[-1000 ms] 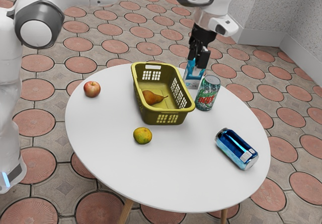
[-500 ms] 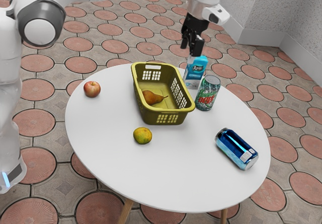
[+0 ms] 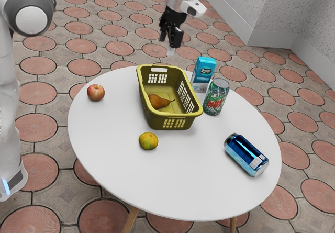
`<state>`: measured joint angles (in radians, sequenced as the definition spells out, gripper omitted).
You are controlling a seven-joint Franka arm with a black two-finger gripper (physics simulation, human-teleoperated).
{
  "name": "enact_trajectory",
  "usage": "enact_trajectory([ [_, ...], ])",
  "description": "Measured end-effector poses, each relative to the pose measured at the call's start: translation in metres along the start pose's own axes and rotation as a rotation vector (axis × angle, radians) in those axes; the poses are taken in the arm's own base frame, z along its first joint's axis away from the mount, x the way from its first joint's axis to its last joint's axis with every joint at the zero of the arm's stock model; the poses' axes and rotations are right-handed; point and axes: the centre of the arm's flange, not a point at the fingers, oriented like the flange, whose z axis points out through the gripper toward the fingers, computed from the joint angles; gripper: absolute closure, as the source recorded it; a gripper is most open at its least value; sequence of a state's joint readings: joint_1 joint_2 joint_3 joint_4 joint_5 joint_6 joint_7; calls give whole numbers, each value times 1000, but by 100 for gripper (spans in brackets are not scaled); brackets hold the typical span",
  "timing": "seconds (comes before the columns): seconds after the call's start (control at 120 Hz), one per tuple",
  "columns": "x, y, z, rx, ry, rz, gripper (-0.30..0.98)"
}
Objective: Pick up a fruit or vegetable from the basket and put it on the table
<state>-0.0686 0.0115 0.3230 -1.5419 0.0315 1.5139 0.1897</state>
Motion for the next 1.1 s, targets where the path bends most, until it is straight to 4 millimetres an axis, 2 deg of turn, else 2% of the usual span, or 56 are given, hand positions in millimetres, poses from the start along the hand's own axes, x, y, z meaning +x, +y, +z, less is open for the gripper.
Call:
enact_trajectory([
  [0.083, 0, -13, 4, -5, 7, -13, 0],
  [0.142, 9, -18, 21, -16, -5, -14, 0],
  [0.183, 17, -11, 33, -23, -11, 5, 0],
  [0.233, 31, 19, 44, -29, -15, 66, 0],
  [0.325, 45, 108, 61, -35, -19, 232, 0],
  [0.358, 46, 126, 64, -36, -18, 268, 0],
  [0.392, 47, 133, 66, -38, -14, 284, 0],
  [0.533, 50, 112, 70, -43, 4, 268, 0],
  [0.6, 50, 108, 73, -44, 6, 271, 0],
  [0.717, 49, 107, 93, -49, -16, 282, 0],
  [0.917, 48, 61, 114, -60, -21, 224, 0],
  [1.1, 47, 62, 138, -70, -34, 238, 0],
])
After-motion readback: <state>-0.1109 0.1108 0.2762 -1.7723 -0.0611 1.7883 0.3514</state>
